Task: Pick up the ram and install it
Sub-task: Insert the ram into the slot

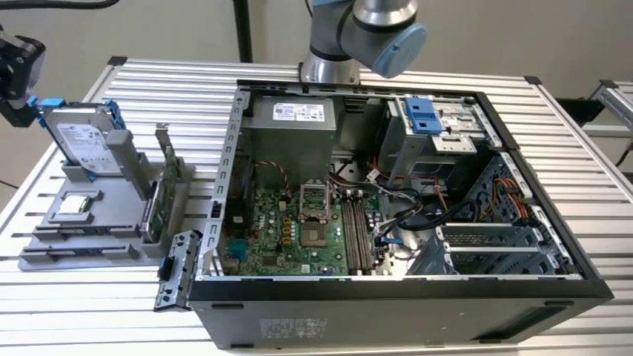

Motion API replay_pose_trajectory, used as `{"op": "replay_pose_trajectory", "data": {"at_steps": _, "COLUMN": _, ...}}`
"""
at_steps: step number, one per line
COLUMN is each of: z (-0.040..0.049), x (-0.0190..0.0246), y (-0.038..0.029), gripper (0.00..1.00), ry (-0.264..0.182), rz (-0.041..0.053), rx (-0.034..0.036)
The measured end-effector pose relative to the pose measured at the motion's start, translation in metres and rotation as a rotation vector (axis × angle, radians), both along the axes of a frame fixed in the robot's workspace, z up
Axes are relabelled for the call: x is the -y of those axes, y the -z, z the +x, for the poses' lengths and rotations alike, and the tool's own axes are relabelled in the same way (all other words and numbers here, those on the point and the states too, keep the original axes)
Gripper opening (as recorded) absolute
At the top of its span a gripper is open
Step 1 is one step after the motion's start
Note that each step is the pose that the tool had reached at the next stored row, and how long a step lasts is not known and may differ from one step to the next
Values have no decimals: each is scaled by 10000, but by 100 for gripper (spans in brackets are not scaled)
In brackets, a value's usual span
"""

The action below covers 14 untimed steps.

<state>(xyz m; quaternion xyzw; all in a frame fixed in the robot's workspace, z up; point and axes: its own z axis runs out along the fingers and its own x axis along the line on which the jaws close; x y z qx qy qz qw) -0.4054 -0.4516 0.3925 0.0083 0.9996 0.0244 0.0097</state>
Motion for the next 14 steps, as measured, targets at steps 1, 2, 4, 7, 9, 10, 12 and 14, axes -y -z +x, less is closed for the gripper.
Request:
{"op": "replay_pose_trajectory", "data": {"at_steps": 1, "z": 0, "x": 11, "y": 0, "gripper": 0, "ry": -1, "rz": 0, "rx": 0}}
{"op": "replay_pose_trajectory", "data": {"at_steps": 2, "z": 0, "x": 23, "y": 0, "gripper": 0, "ry": -1, "rz": 0, "rx": 0}}
{"op": "replay_pose_trajectory", "data": {"at_steps": 4, "z": 0, "x": 45, "y": -1, "gripper": 0, "ry": -2, "rz": -1, "rx": -1}}
{"op": "replay_pose_trajectory", "data": {"at_steps": 7, "z": 0, "x": 80, "y": -1, "gripper": 0, "ry": -3, "rz": -1, "rx": -1}}
{"op": "replay_pose_trajectory", "data": {"at_steps": 9, "z": 0, "x": 104, "y": 0, "gripper": 0, "ry": -8, "rz": 0, "rx": -1}}
{"op": "replay_pose_trajectory", "data": {"at_steps": 10, "z": 0, "x": 115, "y": 0, "gripper": 0, "ry": -11, "rz": 0, "rx": 0}}
{"op": "replay_pose_trajectory", "data": {"at_steps": 12, "z": 0, "x": 139, "y": 0, "gripper": 0, "ry": -18, "rz": 0, "rx": -1}}
{"op": "replay_pose_trajectory", "data": {"at_steps": 14, "z": 0, "x": 163, "y": 0, "gripper": 0, "ry": -28, "rz": -1, "rx": -1}}
